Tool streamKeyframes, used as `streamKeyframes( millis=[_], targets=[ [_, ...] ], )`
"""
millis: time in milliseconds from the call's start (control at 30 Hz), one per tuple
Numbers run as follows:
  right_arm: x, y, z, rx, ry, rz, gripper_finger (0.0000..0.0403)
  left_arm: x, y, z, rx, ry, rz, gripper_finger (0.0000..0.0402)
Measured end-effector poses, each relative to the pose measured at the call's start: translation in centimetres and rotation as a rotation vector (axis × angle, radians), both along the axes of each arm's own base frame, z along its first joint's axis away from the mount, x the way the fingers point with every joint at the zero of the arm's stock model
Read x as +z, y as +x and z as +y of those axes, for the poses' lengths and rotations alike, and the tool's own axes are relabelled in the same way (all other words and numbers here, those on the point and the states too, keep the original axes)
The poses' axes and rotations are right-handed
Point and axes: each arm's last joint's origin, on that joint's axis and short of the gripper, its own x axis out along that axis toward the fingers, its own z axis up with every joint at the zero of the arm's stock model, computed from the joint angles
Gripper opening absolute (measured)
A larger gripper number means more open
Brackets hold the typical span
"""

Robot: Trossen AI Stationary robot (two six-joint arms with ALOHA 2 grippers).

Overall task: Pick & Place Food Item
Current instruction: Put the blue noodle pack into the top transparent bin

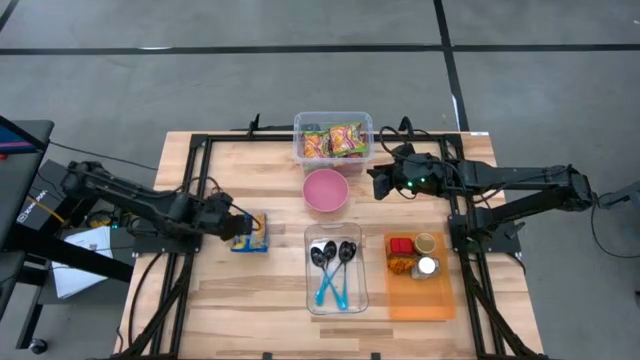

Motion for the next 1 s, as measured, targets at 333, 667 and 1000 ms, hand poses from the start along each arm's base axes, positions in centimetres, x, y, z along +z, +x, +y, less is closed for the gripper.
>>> streamKeyframes(
  millis=[333,667,1000],
  targets=[
    [0.0,0.0,-0.1,-0.02,-0.018,0.004,0.0116,-4.0,3.5,-0.6,0.018,-0.011,0.178,0.0143],
    [0.0,-0.1,-0.1,-0.019,-0.018,0.006,0.0116,-5.0,4.2,-0.8,0.031,-0.014,0.21,0.0124],
    [0.0,-0.1,-0.1,-0.012,-0.024,0.011,0.0116,-4.9,3.8,-0.7,0.038,0.009,0.224,0.0008]
  ],
)
